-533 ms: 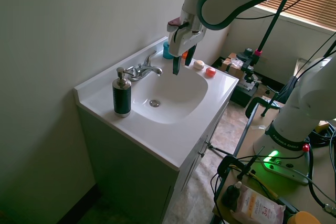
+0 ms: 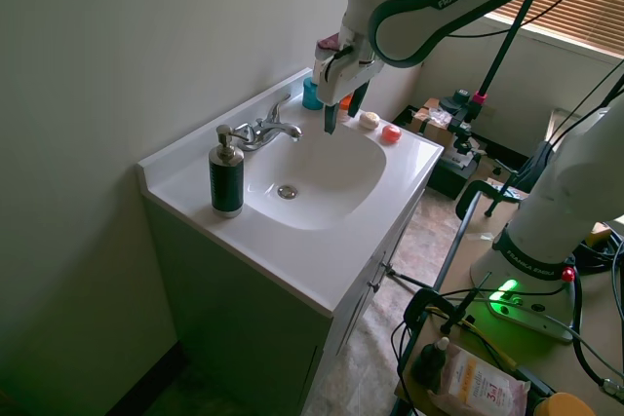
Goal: Turn on the cold water
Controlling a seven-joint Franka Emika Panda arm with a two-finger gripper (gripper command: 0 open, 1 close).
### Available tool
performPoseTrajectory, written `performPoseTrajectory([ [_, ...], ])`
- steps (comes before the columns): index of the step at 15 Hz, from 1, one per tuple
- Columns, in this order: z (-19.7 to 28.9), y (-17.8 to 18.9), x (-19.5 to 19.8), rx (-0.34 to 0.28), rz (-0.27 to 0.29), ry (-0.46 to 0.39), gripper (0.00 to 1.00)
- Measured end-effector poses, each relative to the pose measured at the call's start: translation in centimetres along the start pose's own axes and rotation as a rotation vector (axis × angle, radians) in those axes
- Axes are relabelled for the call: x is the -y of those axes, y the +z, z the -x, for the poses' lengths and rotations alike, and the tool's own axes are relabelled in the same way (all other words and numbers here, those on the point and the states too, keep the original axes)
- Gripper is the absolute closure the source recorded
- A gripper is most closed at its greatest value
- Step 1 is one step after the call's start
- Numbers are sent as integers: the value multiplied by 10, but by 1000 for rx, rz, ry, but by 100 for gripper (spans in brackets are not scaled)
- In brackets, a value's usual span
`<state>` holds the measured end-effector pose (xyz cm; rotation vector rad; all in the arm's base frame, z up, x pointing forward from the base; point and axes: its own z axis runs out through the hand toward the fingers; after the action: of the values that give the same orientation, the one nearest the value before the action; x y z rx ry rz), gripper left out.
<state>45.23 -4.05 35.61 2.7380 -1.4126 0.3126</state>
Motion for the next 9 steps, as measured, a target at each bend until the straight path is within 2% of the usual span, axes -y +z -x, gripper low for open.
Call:
performPoseTrajectory([
  [5,-78,30,53,-217,-14,135,0],
  [9,-102,54,91,-275,-27,163,0],
])
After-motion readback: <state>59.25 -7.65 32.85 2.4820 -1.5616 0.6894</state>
